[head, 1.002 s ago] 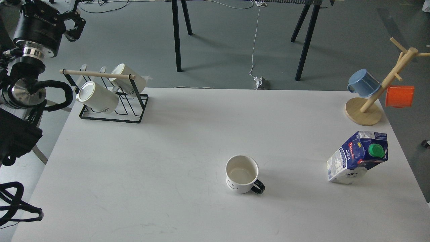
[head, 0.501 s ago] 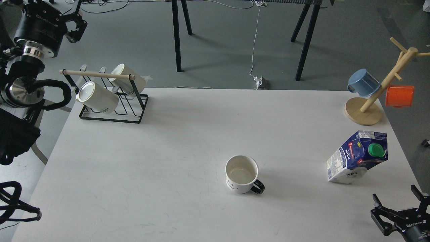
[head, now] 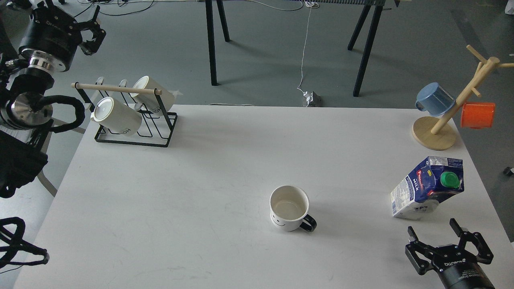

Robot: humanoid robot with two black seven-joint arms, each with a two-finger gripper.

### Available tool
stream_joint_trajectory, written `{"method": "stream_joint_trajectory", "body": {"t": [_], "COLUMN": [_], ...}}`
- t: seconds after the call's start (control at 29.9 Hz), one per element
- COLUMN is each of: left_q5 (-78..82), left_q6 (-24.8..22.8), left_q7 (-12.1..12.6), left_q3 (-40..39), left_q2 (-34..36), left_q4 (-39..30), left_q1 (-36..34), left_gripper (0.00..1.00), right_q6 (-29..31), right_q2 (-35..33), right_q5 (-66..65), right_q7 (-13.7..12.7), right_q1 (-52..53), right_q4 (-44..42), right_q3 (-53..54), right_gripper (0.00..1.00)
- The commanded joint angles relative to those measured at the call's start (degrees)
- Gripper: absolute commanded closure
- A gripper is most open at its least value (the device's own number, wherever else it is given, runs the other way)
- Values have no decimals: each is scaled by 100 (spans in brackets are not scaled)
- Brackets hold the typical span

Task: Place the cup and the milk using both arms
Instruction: 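Move the right gripper down toward the milk carton, then grasp the milk carton with the right gripper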

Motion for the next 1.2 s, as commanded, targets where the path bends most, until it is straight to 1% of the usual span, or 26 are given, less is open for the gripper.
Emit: {"method": "stream_joint_trajectory", "body": {"t": [0.0,0.27,0.47,1.0,1.17], "left_q5": [8,17,17,17,17], "left_q6": [0,0,8,0,-9], "left_q7": [0,0,-9,-9,-9], "left_q3": [0,26,158,158,158], "left_q2": [34,78,78,87,87], "left_q4": [1,1,9,9,88], "left_q1": [-24,47,29,20,20], "left_gripper": [0,0,0,0,0], "right_q6": [0,0,0,0,0], "right_q2": [1,10,186,150,238], "right_q5": [-5,3,-6,-137,-137], "right_q7": [-1,52,61,61,69], "right_q1": [144,329,355,452,750], "right_q4": [26,149,263,184,-26], "right_q3": [-23,47,56,179,135], "right_gripper": [0,1,1,1,1]}}
